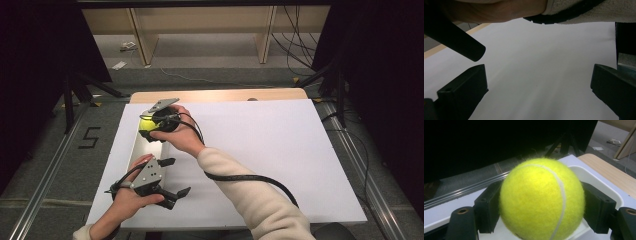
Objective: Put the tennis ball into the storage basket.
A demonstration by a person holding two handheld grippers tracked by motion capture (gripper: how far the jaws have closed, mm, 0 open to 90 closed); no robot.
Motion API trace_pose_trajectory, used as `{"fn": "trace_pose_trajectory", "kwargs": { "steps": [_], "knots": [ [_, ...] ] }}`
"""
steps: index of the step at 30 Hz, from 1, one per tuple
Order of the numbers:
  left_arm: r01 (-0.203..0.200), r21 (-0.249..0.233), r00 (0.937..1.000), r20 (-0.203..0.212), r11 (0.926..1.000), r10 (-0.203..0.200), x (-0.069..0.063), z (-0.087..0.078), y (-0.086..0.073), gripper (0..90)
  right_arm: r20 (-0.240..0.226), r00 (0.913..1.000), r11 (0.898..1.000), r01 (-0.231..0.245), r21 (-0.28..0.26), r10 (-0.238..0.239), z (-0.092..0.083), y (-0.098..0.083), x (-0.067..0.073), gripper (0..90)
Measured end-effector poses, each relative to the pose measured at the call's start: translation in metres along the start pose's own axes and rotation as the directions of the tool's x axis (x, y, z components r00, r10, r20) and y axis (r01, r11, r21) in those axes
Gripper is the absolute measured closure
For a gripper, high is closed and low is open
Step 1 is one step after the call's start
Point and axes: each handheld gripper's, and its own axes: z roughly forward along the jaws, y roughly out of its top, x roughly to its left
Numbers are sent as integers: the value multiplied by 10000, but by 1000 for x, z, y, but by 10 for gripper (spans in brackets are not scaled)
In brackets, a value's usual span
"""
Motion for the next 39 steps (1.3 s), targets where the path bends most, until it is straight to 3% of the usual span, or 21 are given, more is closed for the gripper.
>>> {"fn": "trace_pose_trajectory", "kwargs": {
  "steps": [13, 35, 39],
  "knots": [
    [-14, -2, 10000, 16, 10000, 14, 0, 0, 0, 2, -127, 9999, 9982, 42, 593, -35, 16, -7, 1, 260],
    [-18, 28, 10000, 41, 10000, 17, 0, 0, 0, 2, -106, 9997, 9938, 207, 1088, -197, 28, -11, 3, 237],
    [-29, 22, 10000, 27, 10000, 29, -1, 0, 0, 2, -41, 9995, 9959, 304, 858, -302, 28, -9, 4, 221]
  ]
}}
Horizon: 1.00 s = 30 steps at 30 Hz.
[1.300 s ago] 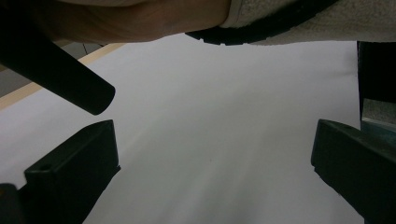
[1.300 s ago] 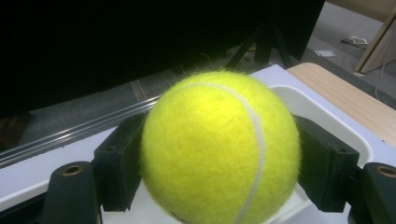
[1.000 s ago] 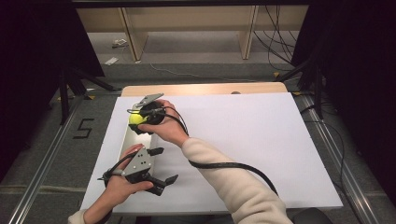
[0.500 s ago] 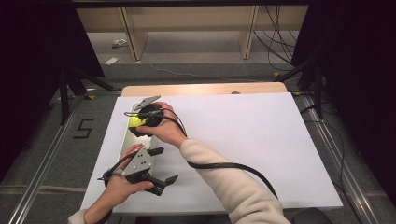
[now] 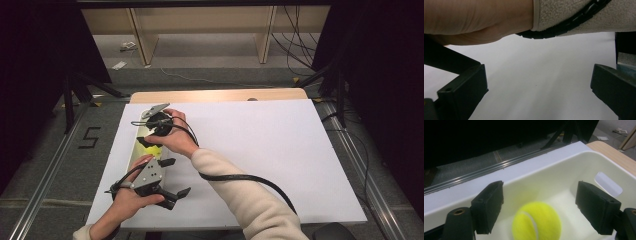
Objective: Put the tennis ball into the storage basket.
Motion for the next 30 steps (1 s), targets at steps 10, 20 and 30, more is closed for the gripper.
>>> {"fn": "trace_pose_trajectory", "kwargs": {
  "steps": [10, 20, 30],
  "knots": [
    [3, 7, 10000, 17, 10000, -3, 0, 0, 0, 2, 178, 9998, 9999, 109, 7, -110, -4, -1, -3, 161],
    [-13, 31, 10000, 30, 10000, 13, 0, 0, 0, 2, 352, 9994, 9999, 16, -167, -10, -26, -3, -8, 159],
    [-22, 59, 10000, 32, 10000, 21, 0, 1, 0, 2, 524, 9984, 9995, -214, -229, 226, -47, -13, -16, 161]
  ]
}}
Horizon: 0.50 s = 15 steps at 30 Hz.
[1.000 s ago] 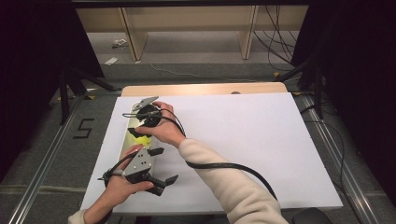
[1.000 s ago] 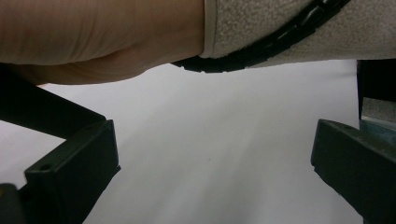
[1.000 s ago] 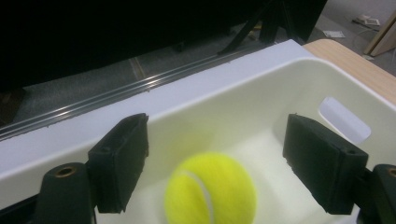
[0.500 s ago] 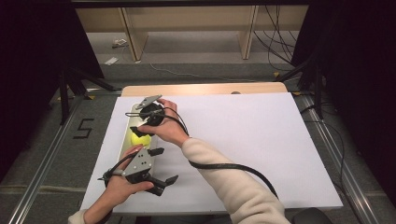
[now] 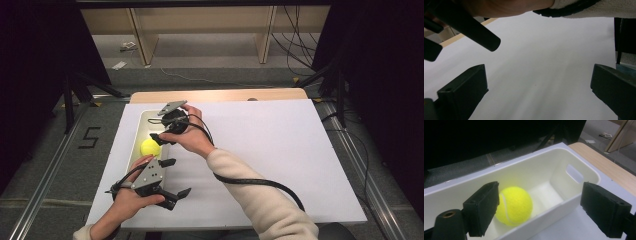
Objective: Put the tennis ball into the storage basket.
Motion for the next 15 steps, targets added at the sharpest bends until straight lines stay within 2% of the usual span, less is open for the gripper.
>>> {"fn": "trace_pose_trajectory", "kwargs": {
  "steps": [15],
  "knots": [
    [8, 13, 10000, 1, 10000, -8, 0, 0, 0, 2, 375, 9990, 9994, -248, -253, 257, -32, -14, -16, 163]
  ]
}}
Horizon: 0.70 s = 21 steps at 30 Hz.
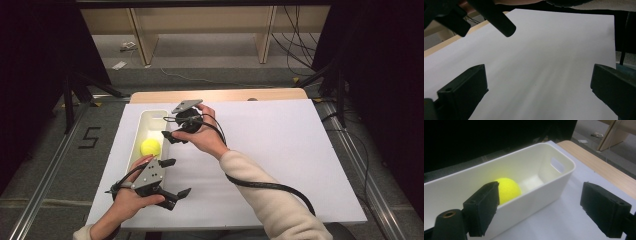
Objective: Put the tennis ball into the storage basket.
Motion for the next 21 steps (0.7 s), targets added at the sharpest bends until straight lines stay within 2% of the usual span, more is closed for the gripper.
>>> {"fn": "trace_pose_trajectory", "kwargs": {
  "steps": [21],
  "knots": [
    [21, 42, 10000, -26, 10000, -21, -1, 1, 0, 2, 804, 9949, 9980, -589, -224, 605, -59, -30, -33, 163]
  ]
}}
